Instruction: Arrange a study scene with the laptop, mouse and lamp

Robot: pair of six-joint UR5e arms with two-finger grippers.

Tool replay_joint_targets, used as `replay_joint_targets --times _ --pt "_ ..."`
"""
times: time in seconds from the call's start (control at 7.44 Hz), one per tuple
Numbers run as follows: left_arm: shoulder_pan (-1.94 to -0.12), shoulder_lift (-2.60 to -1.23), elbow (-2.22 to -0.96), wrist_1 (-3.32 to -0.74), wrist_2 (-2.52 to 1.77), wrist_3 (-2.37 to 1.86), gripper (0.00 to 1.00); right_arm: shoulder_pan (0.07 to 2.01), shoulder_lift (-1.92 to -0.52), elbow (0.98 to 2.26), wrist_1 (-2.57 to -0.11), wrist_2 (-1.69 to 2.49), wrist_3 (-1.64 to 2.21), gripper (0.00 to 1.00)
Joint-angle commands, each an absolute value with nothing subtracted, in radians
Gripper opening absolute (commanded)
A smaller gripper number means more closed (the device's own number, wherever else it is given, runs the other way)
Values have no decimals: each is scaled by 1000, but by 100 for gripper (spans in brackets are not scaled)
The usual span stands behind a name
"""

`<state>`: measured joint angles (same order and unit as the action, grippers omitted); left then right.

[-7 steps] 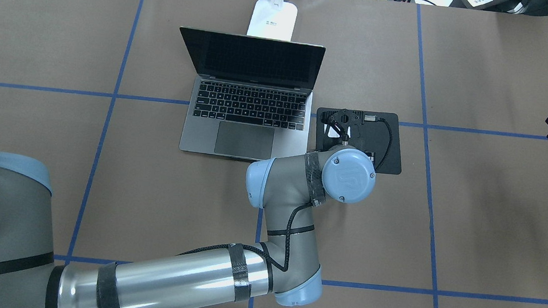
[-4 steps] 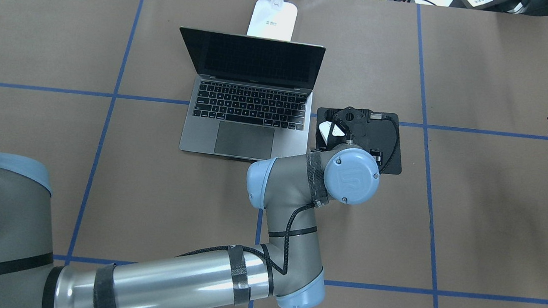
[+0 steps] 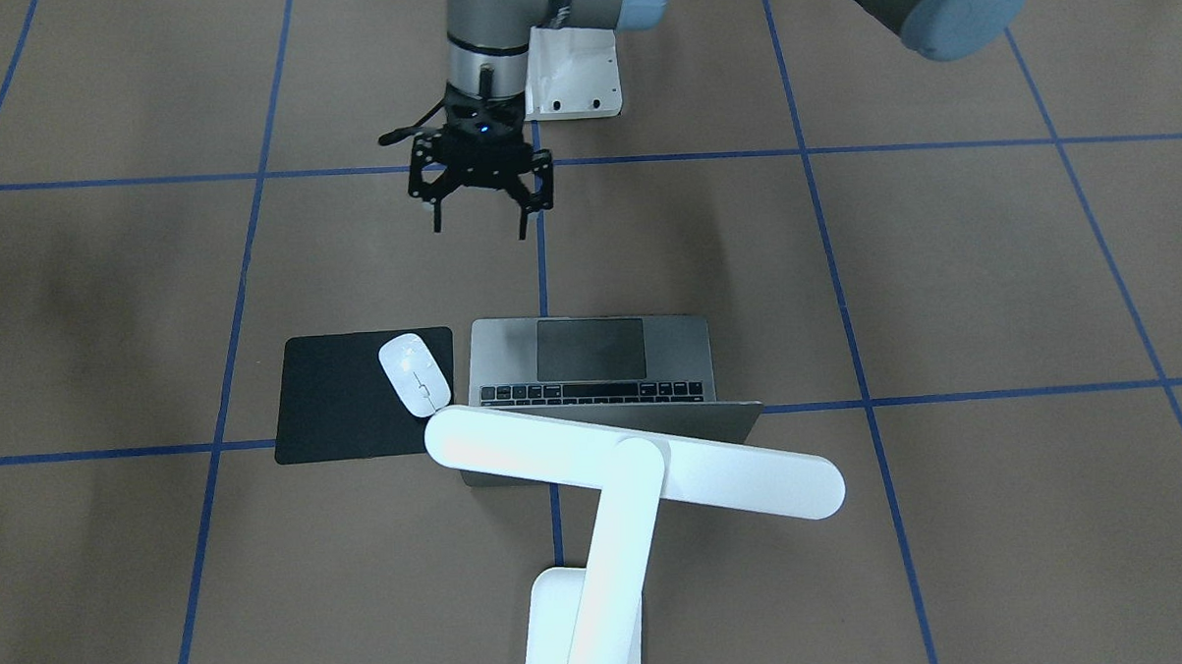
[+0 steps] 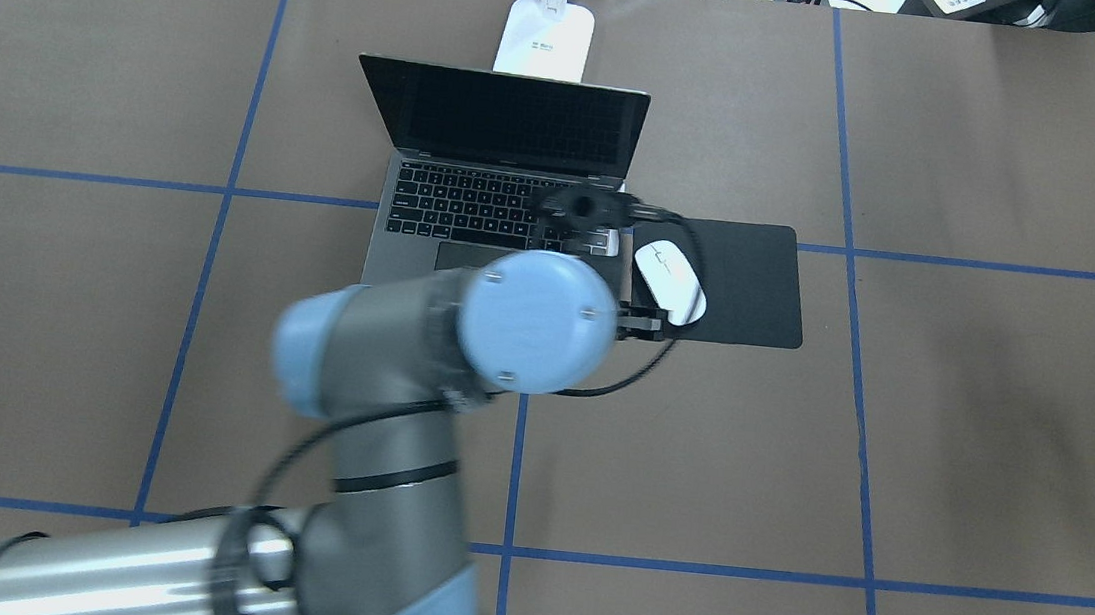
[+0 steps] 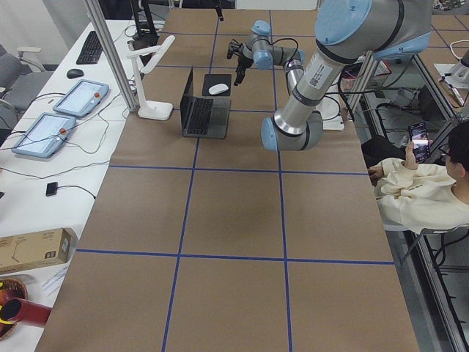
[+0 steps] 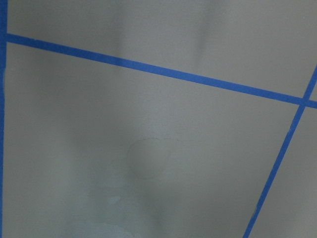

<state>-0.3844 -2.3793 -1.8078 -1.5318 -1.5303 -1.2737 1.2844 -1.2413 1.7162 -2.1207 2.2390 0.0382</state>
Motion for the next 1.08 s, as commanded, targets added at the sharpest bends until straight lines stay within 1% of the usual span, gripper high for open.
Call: replay_joint_targets --times 0.0,0.27,0.4,0.54,0.81,0.94 --pt "-499 -2179 -2035 -1421 -1665 -1199 99 1298 -1244 1709 -2060 2209 95 100" --pt "-676 -2081 -2028 -1355 -1803 -1012 99 1316 -1250 1712 -2057 2200 141 100" --pt "-778 -1995 -2025 -1355 -1922 -905 100 1322 -1256 1710 -2053 2204 138 100" --pt "-883 -1892 -2025 -1365 -2016 -756 100 1341 -1287 1709 -2001 2215 130 100" --pt "-1061 -1754 -2013 -1368 -2093 -526 100 1393 -1371 1707 -1896 2238 82 100" --pt "-1142 -1688 -2003 -1374 -2127 -414 100 1428 -1405 1707 -1891 2238 27 100"
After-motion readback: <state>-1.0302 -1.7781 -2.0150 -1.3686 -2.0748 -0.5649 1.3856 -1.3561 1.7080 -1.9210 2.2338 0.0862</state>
